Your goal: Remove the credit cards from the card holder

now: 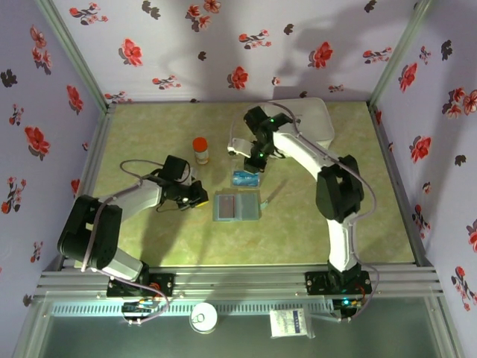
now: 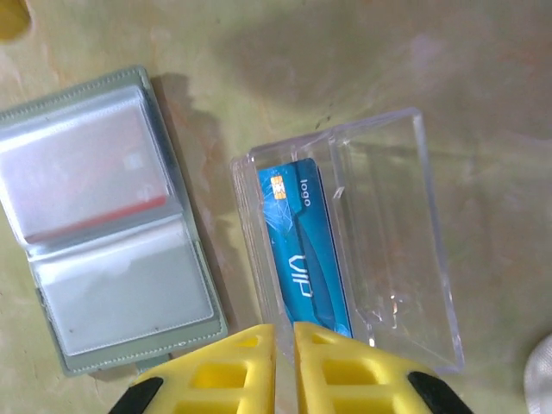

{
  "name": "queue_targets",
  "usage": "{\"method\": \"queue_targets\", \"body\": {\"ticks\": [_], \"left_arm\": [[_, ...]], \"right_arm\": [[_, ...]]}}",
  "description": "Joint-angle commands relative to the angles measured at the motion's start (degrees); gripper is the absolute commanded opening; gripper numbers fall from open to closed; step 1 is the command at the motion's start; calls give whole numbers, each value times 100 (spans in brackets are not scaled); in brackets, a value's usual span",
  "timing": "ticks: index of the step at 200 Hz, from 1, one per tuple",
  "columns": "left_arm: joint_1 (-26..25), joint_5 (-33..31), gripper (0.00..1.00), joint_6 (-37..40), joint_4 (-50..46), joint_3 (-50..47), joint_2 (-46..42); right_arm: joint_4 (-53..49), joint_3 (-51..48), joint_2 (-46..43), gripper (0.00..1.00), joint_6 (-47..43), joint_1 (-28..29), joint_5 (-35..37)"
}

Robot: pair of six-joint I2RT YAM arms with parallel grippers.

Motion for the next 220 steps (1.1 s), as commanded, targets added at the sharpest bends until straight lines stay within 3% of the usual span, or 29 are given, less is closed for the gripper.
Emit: {"method": "queue_targets", "body": {"ticks": [1,50,106,155,220], "left_arm": [[-127,159,4,8,104,233,159],[-430,130,2,-78,179,408,446],[-666,-139,1,0,-112,696,750],[-680,-448,0,174,-485,767,781],[-678,-584,0,271,-553,690,907]], "right_arm": [[1388,-682,-653,17,1469,52,-169],[2546,-1854,-1381,17,4681,276,749],[3397,-2929,-1909,17,6916,759,832],[4300,-3518,-1776,17,8045,1050,212],[4698,-3923,-1524,16,8568,1254,183]]}}
